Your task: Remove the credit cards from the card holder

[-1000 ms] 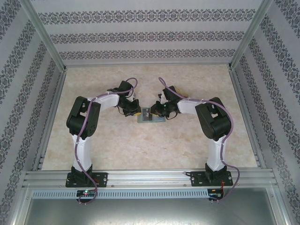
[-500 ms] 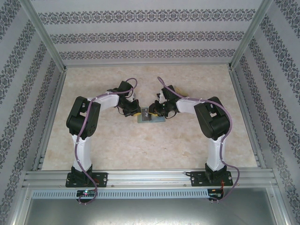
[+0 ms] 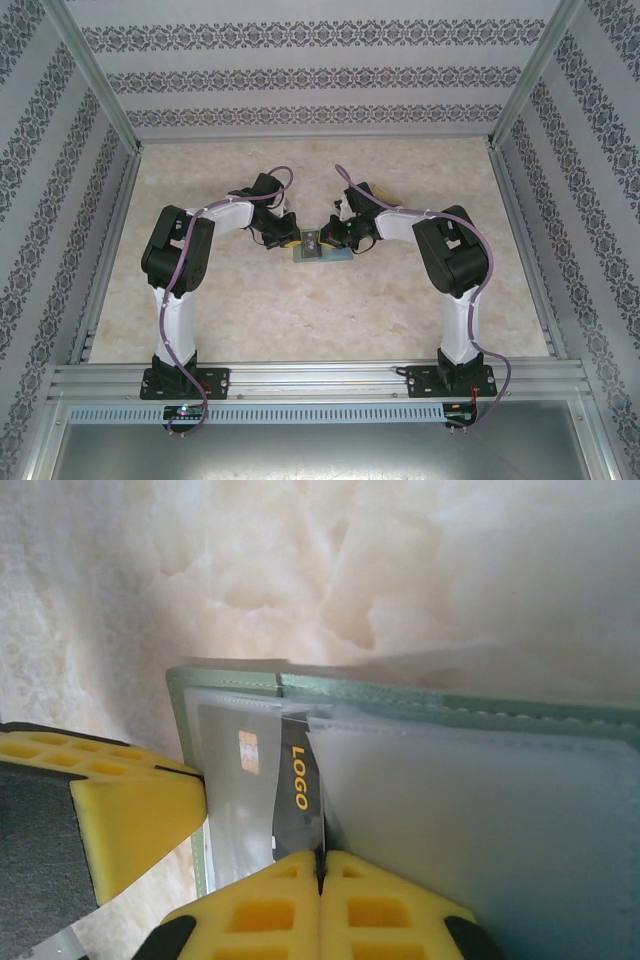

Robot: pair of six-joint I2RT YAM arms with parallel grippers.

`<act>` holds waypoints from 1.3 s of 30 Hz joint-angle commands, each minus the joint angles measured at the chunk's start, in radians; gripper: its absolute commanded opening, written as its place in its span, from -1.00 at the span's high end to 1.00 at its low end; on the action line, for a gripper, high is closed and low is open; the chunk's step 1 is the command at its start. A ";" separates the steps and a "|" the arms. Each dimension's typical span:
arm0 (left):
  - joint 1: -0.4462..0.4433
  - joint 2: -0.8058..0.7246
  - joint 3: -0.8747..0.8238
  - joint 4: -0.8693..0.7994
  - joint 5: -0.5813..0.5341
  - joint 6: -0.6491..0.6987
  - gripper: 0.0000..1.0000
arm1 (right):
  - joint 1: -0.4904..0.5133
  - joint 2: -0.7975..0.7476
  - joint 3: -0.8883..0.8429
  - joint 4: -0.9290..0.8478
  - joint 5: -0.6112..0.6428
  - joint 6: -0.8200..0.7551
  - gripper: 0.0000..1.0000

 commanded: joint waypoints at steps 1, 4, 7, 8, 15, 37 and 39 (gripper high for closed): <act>0.004 -0.013 -0.015 -0.058 -0.042 0.027 0.89 | -0.010 -0.034 -0.039 -0.009 0.069 -0.034 1.00; 0.005 -0.021 -0.013 -0.050 -0.047 0.024 0.86 | -0.030 -0.093 -0.066 -0.003 0.082 -0.066 1.00; 0.005 -0.024 -0.010 -0.038 -0.044 0.019 0.82 | -0.048 -0.135 -0.087 -0.002 0.072 -0.094 1.00; 0.006 -0.025 -0.007 -0.033 -0.042 0.017 0.81 | -0.053 -0.146 -0.093 -0.001 0.067 -0.103 1.00; 0.005 -0.073 -0.008 0.050 0.013 0.005 0.60 | -0.092 -0.226 -0.150 0.056 -0.027 -0.150 1.00; 0.037 -0.298 -0.241 0.667 0.355 -0.219 -0.55 | -0.182 -0.323 -0.237 0.538 -0.405 0.196 1.00; 0.035 -0.298 -0.240 0.698 0.371 -0.248 -0.55 | -0.188 -0.334 -0.250 0.616 -0.430 0.254 1.00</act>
